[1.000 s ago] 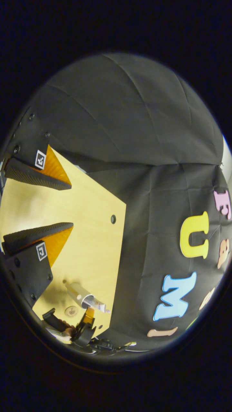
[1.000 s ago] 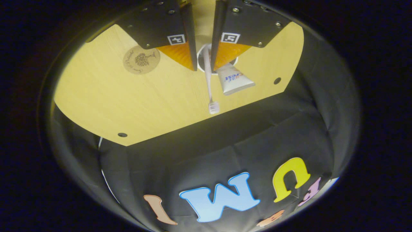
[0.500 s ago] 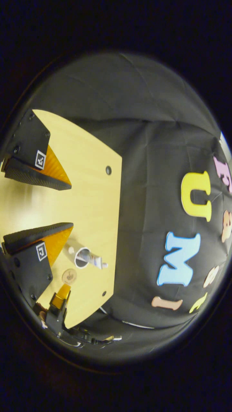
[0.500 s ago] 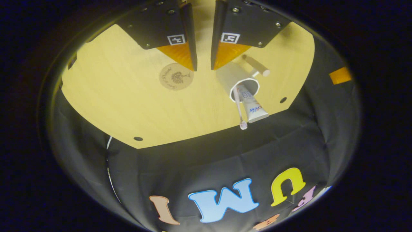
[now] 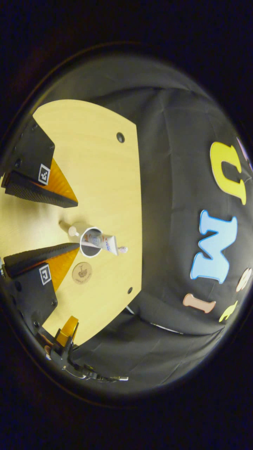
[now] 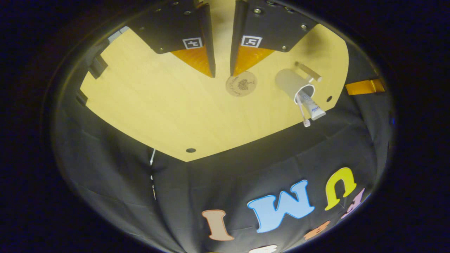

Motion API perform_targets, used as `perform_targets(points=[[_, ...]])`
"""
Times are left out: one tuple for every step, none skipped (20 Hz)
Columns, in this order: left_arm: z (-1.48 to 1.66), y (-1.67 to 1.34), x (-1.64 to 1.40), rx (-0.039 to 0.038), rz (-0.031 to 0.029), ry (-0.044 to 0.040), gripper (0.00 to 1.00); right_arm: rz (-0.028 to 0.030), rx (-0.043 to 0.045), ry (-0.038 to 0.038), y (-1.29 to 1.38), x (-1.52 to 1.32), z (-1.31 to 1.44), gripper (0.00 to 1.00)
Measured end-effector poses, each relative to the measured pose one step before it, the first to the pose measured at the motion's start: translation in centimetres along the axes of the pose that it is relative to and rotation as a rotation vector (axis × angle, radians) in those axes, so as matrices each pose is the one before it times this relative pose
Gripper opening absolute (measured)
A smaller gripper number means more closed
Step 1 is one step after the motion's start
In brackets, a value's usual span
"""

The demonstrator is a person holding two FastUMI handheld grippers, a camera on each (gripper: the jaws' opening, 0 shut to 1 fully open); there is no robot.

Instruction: Put the toothbrush and toothpaste on the desktop into the cup, then pick up the cup and place it on the coaster on the desktop.

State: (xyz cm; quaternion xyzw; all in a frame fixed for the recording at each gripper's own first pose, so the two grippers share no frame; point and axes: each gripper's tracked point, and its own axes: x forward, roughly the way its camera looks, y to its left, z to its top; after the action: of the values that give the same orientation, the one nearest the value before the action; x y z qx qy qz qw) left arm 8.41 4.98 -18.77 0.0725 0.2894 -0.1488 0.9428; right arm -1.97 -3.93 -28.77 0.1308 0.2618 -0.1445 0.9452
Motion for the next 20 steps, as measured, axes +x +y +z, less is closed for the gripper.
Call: perform_targets(points=[[-0.429, -0.038, 0.679, 0.03017, -0.00745, 0.04765, 0.66, -0.01726, 0.01078, 0.00543, -0.934, -0.118, -0.145, 0.25], [-0.267, 0.047, 0.793, 0.03148, -0.00129, 0.03946, 0.66, -0.01469, 0.01075, 0.00654, -0.916, -0.003, -0.082, 0.25], [-0.228, 0.115, 0.658, 0.02968, 0.00151, 0.03620, 0.67, -0.01434, 0.00970, 0.00650, -0.825, 0.063, -0.080, 0.25], [-0.041, 0.039, 0.896, 0.02689, 0.00311, 0.03181, 0.68, -0.01104, 0.01130, 0.00398, -0.724, 0.052, 0.051, 0.25], [-0.458, 0.064, 0.543, 0.02170, -0.00083, 0.04063, 0.67, -0.00946, 0.01363, 0.00285, -0.603, 0.108, 0.186, 0.25], [-0.537, -0.022, 0.326, 0.01780, -0.00341, 0.04336, 0.67, -0.00913, 0.01261, 0.00374, -0.584, 0.004, 0.123, 0.25], [-0.435, -0.203, 0.331, 0.01648, -0.01043, 0.04127, 0.66, -0.00630, 0.00945, 0.00313, -0.235, 0.010, 0.186, 0.25], [-0.227, -0.291, 0.596, 0.01270, -0.00389, 0.03867, 0.67, -0.00594, 0.00524, 0.00346, -0.389, 0.305, -0.052, 0.25], [-0.420, -0.144, 0.545, 0.01225, -0.00167, 0.04116, 0.66, -0.00457, 0.00242, 0.00318, -0.571, 0.182, 0.140, 0.25], [-0.160, -0.079, 0.489, 0.01602, 0.00036, 0.03587, 0.66, -0.00374, 0.00275, 0.00188, -0.371, 0.100, 0.103, 0.25], [-0.106, 0.050, 0.348, 0.01755, 0.00547, 0.02934, 0.69, -0.00317, 0.00353, 0.00141, -0.290, 0.186, 0.151, 0.25], [-0.024, -0.150, 0.440, 0.01452, 0.00496, 0.03171, 0.69, -0.00389, 0.00367, 0.00409, -0.277, 0.292, 0.046, 0.25], [-0.063, 0.036, 0.599, 0.01269, 0.00327, 0.02569, 0.66, -0.00276, 0.00429, 0.00511, -0.253, 0.177, 0.175, 0.25], [-0.074, 0.190, 0.573, 0.01148, 0.00689, 0.02336, 0.66, -0.00337, 0.00386, 0.00509, -0.313, 0.176, -0.008, 0.25], [-0.150, 0.095, 0.537, 0.01090, 0.00516, 0.03133, 0.66, -0.00303, 0.00291, 0.00497, -0.237, 0.209, 0.123, 0.25], [-0.339, -0.095, 0.673, 0.01007, 0.00164, 0.03945, 0.68, -0.00261, 0.00239, 0.00491, -0.283, 0.306, 0.036, 0.25], [-0.557, -0.111, 0.650, 0.00043, 0.00752, 0.03989, 0.67, -0.00123, 0.00175, 0.00468, -0.141, 0.233, 0.196, 0.25], [-0.186, -0.345, 0.406, -0.00361, -0.00308, 0.02488, 0.66, 0.00026, 0.00135, 0.00488, -0.028, 0.168, 0.123, 0.25], [-0.081, -0.146, 0.246, -0.00735, -0.00421, 0.01420, 0.66, 0.00097, -0.00044, 0.00513, 0.013, 0.098, 0.052, 0.25], [0.178, -0.166, 0.206, -0.00730, -0.00872, 0.00946, 0.66, 0.00029, -0.00280, 0.00388, -0.124, 0.241, 0.075, 0.25]])
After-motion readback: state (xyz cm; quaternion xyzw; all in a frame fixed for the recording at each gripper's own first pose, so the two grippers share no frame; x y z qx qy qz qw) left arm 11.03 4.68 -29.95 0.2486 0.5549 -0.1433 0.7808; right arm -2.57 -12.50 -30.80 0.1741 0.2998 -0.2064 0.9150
